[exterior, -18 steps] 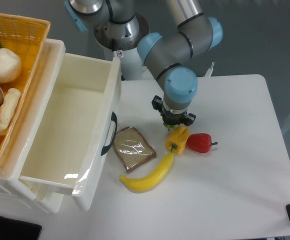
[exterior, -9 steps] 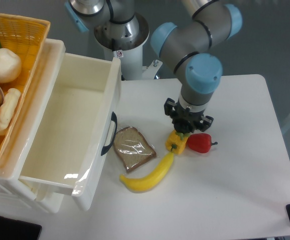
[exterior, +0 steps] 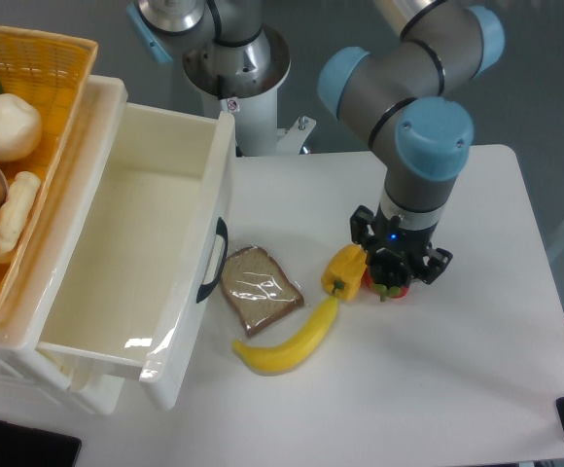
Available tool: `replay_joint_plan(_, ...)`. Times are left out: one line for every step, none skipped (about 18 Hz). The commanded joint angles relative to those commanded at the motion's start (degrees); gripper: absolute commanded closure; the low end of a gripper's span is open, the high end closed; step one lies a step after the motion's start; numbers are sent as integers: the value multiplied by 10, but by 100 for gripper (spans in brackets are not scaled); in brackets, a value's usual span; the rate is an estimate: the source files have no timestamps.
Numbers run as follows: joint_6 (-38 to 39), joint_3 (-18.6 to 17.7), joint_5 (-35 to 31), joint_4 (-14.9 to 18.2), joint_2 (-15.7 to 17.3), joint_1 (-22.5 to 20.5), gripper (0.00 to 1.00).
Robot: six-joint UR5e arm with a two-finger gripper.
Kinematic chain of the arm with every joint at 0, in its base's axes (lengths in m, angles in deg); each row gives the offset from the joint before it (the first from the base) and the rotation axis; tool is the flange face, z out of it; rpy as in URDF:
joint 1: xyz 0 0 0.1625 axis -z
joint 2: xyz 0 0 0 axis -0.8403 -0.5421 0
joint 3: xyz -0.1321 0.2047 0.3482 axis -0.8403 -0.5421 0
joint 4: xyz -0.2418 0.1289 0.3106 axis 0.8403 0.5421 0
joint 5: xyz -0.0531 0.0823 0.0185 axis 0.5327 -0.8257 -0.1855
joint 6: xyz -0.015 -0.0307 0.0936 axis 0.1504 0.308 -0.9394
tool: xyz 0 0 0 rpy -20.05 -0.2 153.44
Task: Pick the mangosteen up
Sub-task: 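Lift the held mangosteen and carry it toward the red pepper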
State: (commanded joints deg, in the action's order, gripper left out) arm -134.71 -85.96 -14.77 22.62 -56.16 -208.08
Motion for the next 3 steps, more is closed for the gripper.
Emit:
replay_joint_plan(-2, -3, -3, -1, 2, 2, 100)
replay_joint_plan(-4, -1, 0, -2, 2, 1, 100)
replay_joint_plan(-4, -2, -3, -2, 3, 1, 100)
